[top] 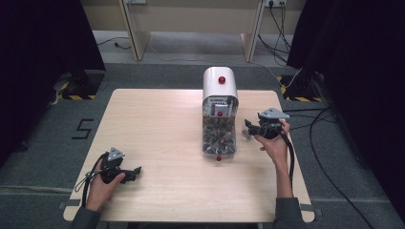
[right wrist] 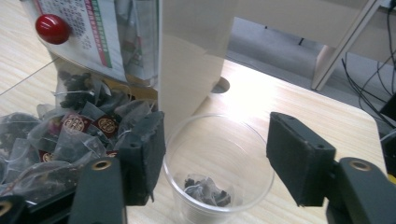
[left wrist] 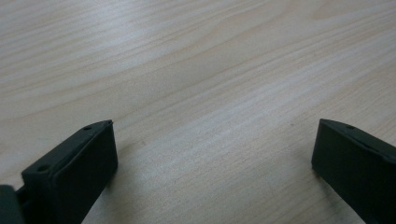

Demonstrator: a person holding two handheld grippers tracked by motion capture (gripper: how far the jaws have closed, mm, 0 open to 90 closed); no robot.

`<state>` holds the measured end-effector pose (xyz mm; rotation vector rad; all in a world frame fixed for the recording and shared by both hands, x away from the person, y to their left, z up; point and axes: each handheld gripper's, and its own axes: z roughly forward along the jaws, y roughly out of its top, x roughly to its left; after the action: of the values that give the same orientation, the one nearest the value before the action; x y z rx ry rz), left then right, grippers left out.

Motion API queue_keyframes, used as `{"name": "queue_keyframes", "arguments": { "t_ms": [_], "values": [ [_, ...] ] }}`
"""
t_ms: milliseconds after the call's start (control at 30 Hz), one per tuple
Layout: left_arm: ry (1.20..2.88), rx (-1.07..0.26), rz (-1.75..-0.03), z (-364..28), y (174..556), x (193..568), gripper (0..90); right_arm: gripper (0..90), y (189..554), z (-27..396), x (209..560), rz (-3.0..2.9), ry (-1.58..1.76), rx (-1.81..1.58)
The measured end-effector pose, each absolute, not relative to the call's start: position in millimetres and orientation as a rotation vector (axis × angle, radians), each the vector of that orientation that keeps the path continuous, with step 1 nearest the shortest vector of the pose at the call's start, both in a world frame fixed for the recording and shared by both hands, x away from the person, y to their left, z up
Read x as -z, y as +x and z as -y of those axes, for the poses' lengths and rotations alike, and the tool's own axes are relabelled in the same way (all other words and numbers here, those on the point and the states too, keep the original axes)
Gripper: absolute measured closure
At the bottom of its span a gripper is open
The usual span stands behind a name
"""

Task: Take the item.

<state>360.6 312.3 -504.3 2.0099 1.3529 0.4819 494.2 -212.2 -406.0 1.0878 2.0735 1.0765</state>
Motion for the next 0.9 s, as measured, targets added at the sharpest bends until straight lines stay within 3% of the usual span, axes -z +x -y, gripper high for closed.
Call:
{"name": "queue_keyframes", "arguments": {
  "t_ms": [233, 900],
  "values": [
    [2.01, -0.482, -1.353, -312.3, 360.5, 504.3, 0.0, 28.4, 486.4, 215.0, 406.6, -2.092, 1.11, -1.043],
    [2.01, -0.482, -1.353, -312.2, 360.6, 504.3, 0.0, 25.2, 475.0, 212.1, 412.7, -2.114, 1.116, -1.006]
  ]
}}
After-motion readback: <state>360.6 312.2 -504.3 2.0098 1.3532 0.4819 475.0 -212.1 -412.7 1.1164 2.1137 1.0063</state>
